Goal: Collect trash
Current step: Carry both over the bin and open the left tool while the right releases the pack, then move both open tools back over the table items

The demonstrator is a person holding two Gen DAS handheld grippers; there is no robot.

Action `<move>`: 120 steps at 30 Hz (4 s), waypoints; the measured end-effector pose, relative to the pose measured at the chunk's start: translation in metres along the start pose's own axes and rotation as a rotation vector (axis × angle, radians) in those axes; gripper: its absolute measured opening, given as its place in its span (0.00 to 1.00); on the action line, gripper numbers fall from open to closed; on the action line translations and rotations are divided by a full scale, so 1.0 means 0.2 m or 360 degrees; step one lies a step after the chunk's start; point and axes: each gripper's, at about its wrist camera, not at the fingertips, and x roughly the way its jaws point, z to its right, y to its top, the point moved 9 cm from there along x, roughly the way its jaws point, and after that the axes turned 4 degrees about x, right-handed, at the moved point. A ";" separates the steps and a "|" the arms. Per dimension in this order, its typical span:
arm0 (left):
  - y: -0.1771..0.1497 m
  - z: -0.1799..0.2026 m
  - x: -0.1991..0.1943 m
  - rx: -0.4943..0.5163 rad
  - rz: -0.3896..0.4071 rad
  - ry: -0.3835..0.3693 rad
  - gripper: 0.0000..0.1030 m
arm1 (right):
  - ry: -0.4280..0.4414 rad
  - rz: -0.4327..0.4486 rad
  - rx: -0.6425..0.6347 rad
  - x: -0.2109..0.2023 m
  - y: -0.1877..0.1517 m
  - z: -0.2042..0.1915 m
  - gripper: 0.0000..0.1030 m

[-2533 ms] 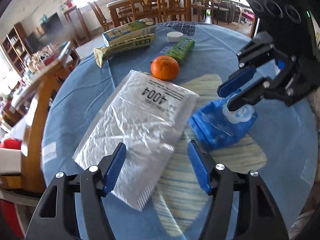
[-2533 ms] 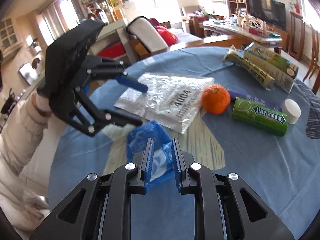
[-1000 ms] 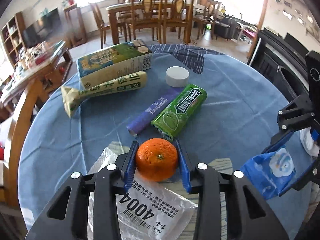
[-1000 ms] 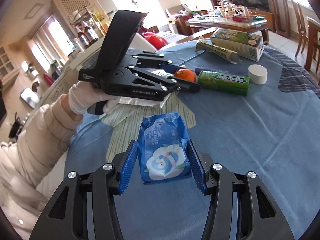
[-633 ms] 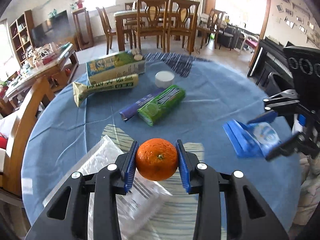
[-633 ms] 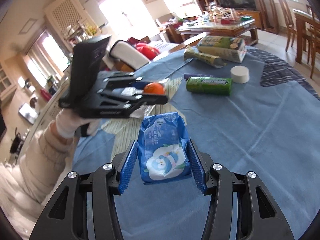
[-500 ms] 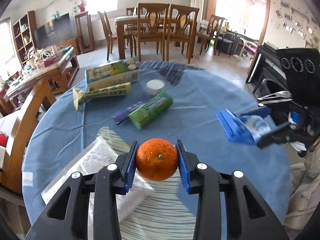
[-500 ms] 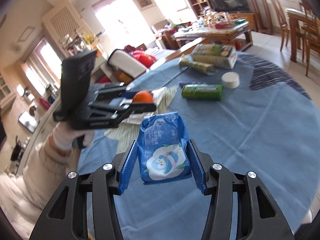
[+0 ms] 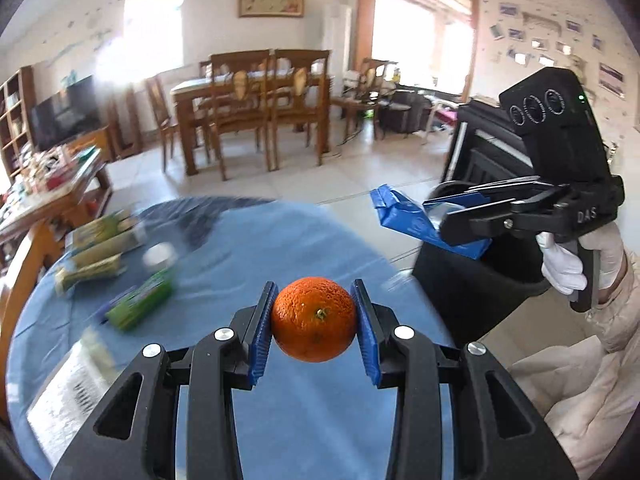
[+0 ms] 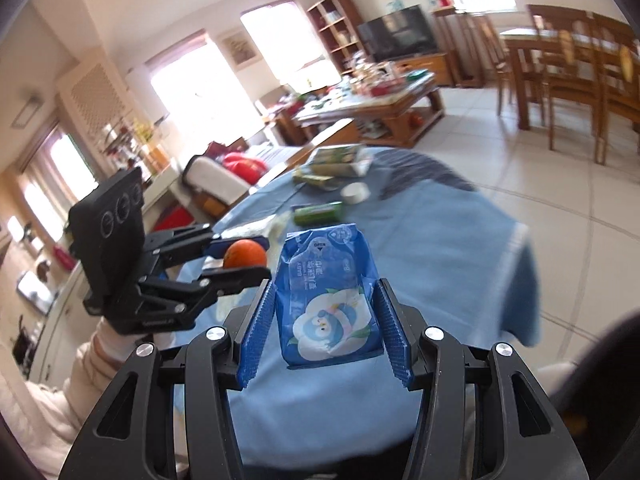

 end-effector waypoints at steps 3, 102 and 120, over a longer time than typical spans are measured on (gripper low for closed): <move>0.07 0.17 0.09 0.0037 0.0026 -0.0081 0.37 | -0.0071 0.0054 0.0052 -0.15 -0.05 0.12 0.50; -0.23 0.01 0.00 -0.0139 -0.0048 0.0237 0.95 | -0.0306 -0.0105 -0.0211 0.28 -0.13 0.02 0.94; -0.57 -0.86 -0.31 -0.0094 -0.0360 0.0353 0.95 | -0.0146 -0.0408 -0.1067 0.92 0.07 -0.47 0.92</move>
